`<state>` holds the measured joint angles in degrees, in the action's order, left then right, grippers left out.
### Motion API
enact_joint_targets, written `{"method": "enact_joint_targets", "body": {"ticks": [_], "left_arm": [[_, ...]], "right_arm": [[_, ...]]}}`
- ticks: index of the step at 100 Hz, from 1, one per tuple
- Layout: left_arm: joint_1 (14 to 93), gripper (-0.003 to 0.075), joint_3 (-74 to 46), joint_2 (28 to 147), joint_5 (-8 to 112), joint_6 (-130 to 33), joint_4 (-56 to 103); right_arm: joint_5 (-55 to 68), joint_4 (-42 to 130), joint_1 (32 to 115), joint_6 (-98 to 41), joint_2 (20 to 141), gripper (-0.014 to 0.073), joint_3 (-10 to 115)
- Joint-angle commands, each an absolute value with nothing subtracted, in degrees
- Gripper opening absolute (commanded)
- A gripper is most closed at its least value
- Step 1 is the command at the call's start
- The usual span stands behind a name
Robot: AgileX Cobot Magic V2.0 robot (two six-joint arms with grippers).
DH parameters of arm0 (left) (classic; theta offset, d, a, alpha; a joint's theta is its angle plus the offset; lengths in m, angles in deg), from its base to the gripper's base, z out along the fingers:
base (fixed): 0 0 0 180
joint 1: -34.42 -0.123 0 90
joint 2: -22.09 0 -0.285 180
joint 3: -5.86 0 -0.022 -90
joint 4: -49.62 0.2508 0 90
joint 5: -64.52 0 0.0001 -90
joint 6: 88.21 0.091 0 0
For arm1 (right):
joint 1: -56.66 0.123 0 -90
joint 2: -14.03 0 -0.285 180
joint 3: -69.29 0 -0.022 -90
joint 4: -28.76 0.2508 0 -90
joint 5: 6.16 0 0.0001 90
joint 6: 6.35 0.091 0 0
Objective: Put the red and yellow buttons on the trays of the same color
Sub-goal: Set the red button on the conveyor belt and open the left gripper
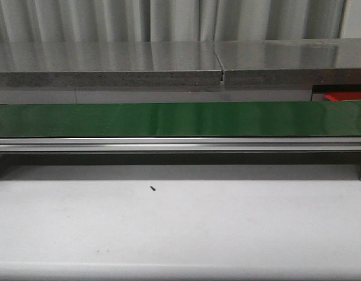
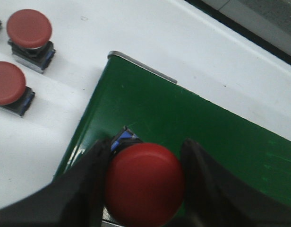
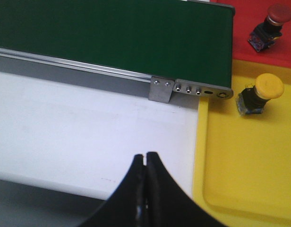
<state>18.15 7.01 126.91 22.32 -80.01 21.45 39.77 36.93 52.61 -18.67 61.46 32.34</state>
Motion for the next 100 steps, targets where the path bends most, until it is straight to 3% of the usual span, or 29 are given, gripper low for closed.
{"method": "enact_joint_targets", "body": {"ticks": [1, 43, 49, 56, 68, 75, 82, 100], "left_arm": [[19.6, 0.005, 8.7, 126.1, 25.7, -80.1, 19.7], [21.1, 0.0071, 8.7, 131.3, 25.4, -78.5, 19.7], [21.1, 0.0122, 8.7, 131.3, 25.4, -78.5, 19.7], [21.1, 0.0234, 8.7, 131.3, 25.4, -78.5, 19.7], [21.1, 0.0525, 8.7, 131.3, 25.0, -76.6, 18.5], [21.1, 0.0638, 8.7, 131.3, 24.8, -74.9, 16.6], [21.1, 0.0677, 9.0, 131.3, 24.3, -73.2, 14.3], [21.1, 0.0672, 13.2, 131.3, 20.7, -71.3, 11.0]], "right_arm": [[36.7, 37.2, 52.6, -18.9, 61.3, -0.0117, 33.7], [36.7, 37.2, 52.6, -18.9, 61.3, -0.0117, 33.7], [36.7, 37.2, 52.6, -18.9, 61.3, -0.0117, 33.7], [36.7, 37.2, 52.6, -18.9, 61.3, -0.0117, 33.7], [36.7, 37.2, 52.6, -18.9, 61.3, -0.0117, 33.7], [36.7, 37.2, 52.6, -18.9, 61.3, -0.0117, 33.7], [36.7, 37.2, 52.6, -18.9, 61.3, -0.0117, 33.7], [36.7, 37.2, 52.6, -18.9, 61.3, -0.0117, 33.7]]}}
